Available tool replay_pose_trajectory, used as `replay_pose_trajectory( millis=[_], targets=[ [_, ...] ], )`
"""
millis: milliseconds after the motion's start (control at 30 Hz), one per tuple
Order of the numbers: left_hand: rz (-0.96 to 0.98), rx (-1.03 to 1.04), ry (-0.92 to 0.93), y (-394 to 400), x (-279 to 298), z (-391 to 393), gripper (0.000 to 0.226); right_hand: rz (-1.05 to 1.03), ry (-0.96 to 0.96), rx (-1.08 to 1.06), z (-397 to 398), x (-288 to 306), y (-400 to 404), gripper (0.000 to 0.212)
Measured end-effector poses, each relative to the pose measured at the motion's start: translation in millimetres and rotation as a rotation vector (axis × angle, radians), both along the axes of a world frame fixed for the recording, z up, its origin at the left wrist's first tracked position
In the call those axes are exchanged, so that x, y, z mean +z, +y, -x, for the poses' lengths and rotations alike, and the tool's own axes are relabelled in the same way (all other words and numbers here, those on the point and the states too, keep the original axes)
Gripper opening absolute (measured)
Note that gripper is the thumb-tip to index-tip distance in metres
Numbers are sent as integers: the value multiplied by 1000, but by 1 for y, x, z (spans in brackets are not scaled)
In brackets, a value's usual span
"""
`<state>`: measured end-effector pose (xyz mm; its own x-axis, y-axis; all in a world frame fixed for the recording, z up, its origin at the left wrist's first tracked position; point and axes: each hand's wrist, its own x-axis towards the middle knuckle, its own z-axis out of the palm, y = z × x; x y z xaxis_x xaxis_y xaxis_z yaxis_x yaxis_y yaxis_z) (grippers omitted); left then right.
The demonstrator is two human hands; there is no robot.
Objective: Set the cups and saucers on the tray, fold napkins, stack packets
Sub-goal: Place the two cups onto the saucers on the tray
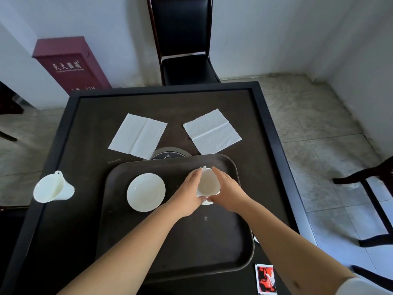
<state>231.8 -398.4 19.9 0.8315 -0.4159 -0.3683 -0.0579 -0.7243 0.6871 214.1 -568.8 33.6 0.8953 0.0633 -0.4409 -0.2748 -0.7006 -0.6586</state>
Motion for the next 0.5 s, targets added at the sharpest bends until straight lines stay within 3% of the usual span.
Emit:
replay_pose_trajectory(
  millis=[133,233,333,500],
  targets=[
    [-34,46,12,8,6,10,100,-5,-72,40,11,2,3,120],
    [-94,57,-51,25,14,23,91,84,-141,21,27,8,6,116],
    [-263,-29,-151,43,24,41,85,304,-203,164,48,13,13,115],
    [-448,-103,-231,67,37,82,83,452,-150,312,86,22,30,110]
  ],
)
